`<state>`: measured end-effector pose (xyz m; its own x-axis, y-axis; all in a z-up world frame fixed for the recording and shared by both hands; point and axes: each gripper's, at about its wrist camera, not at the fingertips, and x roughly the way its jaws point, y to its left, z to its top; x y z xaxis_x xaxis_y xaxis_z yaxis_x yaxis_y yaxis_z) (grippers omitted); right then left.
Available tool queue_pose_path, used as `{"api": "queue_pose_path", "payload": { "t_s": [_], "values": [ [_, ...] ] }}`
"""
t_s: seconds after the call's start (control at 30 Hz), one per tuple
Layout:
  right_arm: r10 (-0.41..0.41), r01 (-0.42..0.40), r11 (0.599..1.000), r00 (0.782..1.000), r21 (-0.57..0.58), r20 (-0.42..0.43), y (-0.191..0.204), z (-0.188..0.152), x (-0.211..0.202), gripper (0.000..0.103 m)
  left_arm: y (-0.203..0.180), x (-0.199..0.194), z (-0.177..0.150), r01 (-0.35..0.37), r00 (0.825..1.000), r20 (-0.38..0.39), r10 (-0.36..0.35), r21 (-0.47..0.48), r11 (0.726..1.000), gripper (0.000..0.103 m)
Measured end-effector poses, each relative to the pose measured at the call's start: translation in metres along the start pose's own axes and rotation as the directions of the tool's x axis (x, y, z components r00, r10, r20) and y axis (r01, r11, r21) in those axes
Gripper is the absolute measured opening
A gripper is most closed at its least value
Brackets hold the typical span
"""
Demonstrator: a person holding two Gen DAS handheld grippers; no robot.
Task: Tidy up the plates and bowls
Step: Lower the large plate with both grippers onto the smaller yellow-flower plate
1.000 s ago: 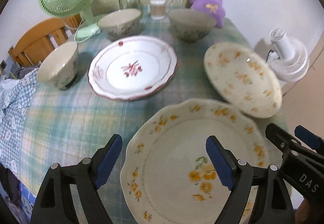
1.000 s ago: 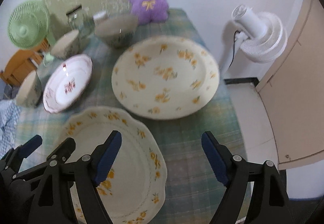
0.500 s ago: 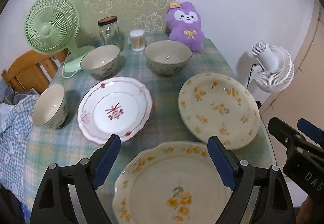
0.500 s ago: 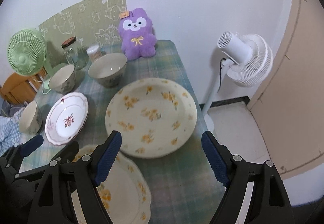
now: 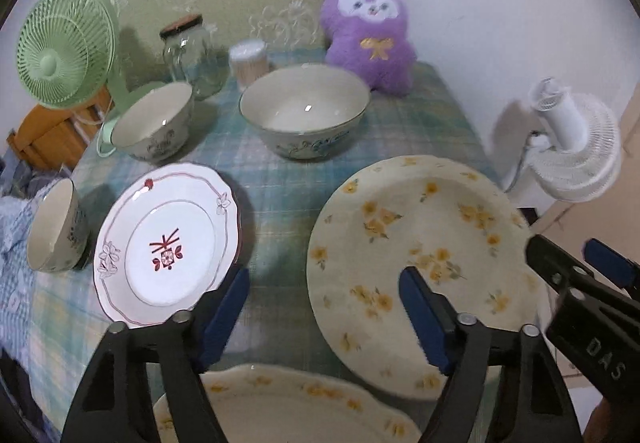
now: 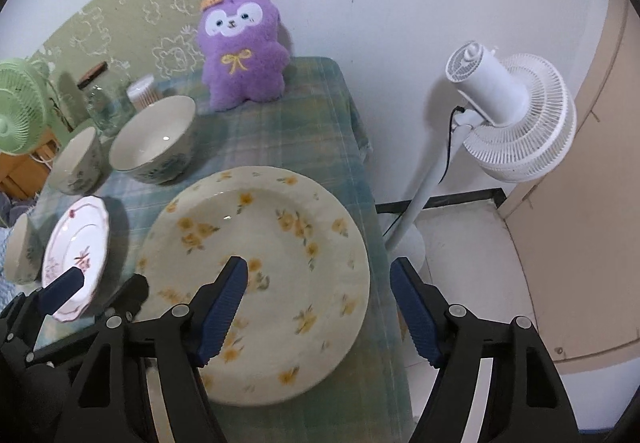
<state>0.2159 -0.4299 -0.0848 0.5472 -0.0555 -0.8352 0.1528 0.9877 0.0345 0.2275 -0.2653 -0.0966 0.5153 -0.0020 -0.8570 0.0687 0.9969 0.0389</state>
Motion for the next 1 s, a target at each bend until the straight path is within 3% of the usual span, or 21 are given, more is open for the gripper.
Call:
{"api": "queue_pose_path", "payload": {
  "t_s": [0.07, 0.3, 0.5, 1.0],
  "values": [
    [-0.001, 0.001, 1.0, 1.0, -0.004, -0.008, -0.002, 0.002, 0.01, 0.076, -0.003, 0.013, 0.007, -0.017, 0.999, -0.03, 0.016, -0.026, 1.0, 0.066],
    [-0.017, 0.017, 1.0, 0.998, -0.002, -0.067, -0.008, 0.009, 0.045, 0.066, -0.012, 0.041, 0.009, -0.023, 0.997, -0.072, 0.023, 0.0, 1.0, 0.063],
    [-0.015, 0.013, 1.0, 0.994, -0.012, -0.11, -0.009, 0.011, 0.064, 0.054, -0.01, 0.059, 0.007, -0.008, 0.992, -0.122, 0.008, -0.006, 1.0, 0.048],
    [-0.049, 0.045, 0.999, 0.988, -0.028, -0.144, -0.007, 0.014, 0.079, 0.05, -0.017, 0.065, 0.008, -0.006, 0.994, -0.107, 0.009, 0.03, 1.0, 0.051]
  ]
}}
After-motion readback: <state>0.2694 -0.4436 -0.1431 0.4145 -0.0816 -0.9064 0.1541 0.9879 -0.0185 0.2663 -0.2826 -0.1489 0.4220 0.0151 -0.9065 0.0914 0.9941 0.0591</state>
